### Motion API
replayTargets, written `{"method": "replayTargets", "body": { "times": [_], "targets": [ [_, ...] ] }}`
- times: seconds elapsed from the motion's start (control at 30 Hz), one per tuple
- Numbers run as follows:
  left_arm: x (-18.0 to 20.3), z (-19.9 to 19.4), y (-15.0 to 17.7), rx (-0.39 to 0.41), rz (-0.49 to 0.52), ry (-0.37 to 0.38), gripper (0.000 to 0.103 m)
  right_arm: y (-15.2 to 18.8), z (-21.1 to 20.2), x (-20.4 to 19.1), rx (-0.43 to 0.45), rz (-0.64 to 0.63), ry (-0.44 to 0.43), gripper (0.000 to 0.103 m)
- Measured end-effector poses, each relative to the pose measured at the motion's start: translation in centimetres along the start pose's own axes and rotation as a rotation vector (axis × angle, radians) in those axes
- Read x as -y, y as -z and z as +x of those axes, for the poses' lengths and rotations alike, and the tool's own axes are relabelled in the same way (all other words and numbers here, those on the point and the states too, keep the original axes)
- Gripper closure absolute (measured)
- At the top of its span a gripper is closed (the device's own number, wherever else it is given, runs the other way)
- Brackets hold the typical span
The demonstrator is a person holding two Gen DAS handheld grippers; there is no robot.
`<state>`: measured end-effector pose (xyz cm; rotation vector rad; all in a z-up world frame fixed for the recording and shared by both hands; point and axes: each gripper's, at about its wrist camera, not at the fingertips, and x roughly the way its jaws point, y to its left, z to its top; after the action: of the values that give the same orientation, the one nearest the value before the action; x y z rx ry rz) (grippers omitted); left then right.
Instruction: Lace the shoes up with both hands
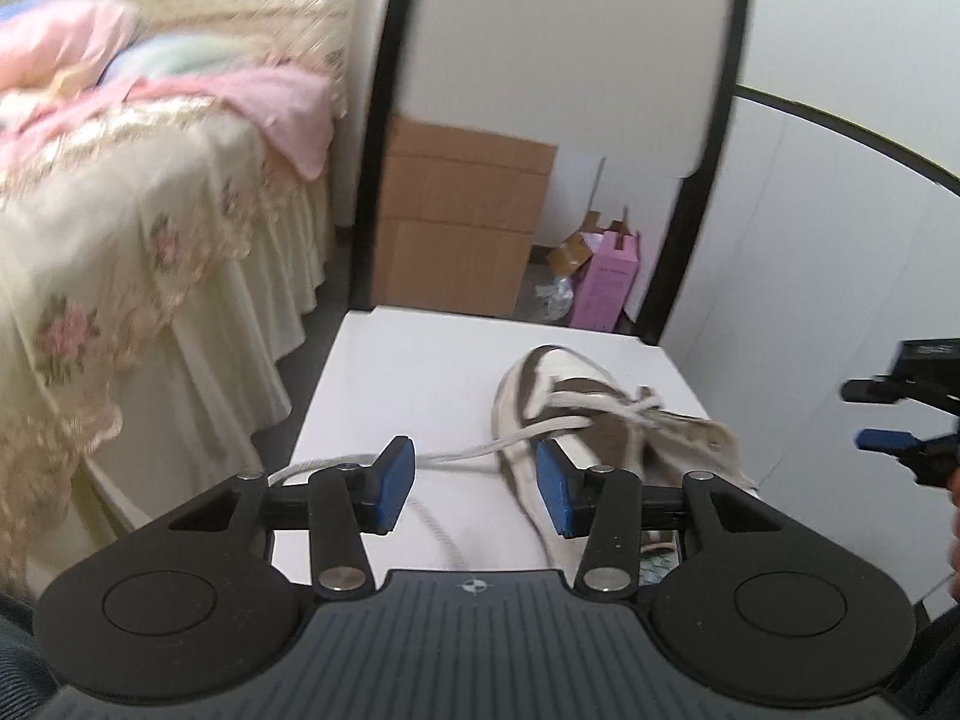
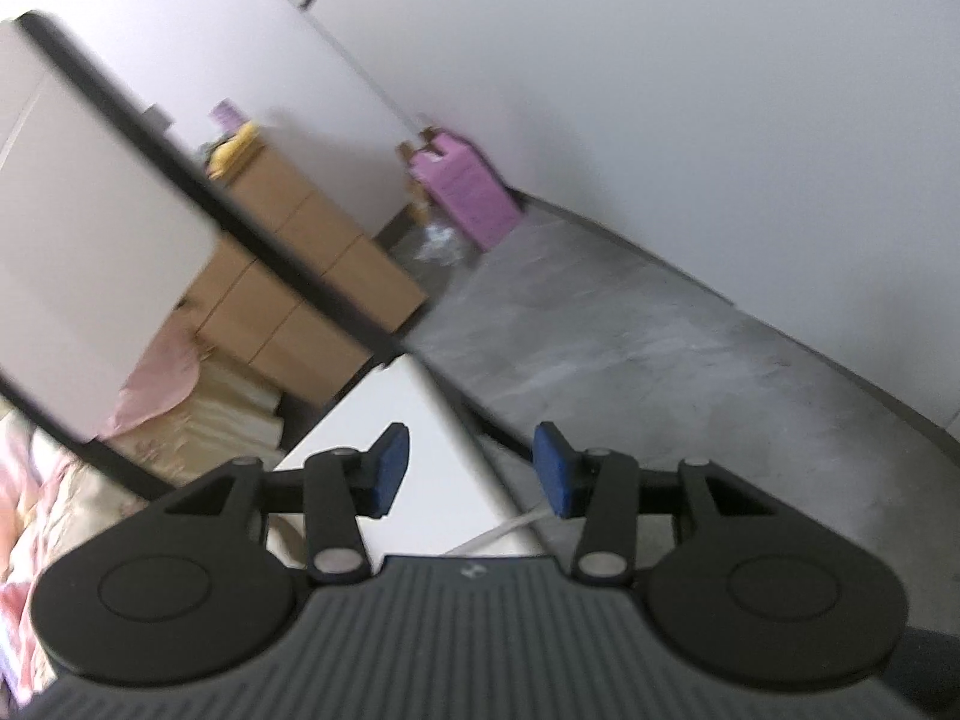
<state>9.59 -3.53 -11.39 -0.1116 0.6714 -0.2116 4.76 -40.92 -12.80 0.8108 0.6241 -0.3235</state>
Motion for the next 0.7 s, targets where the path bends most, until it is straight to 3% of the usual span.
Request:
{"method": "replayTargets", "body": {
  "times": [0.23, 0.47, 0.7],
  "targets": [
    [-2.7, 5.2, 0.4, -0.099, -0.097, -0.042, 0.054, 2.2, -3.0, -2.7, 0.012, -0.057, -0.050, 0.054],
    [-1.3, 7.4, 0.8, -0.085, 0.019, -0.057, 0.057, 3.4, -2.2, -4.8, -0.002, -0.142, -0.038, 0.053],
    [-0.9, 8.5, 1.3, -0.114, 0.039, -0.095, 0.066, 3.3, -1.5, -4.4, -0.017, -0.122, -0.038, 0.053]
  ]
}}
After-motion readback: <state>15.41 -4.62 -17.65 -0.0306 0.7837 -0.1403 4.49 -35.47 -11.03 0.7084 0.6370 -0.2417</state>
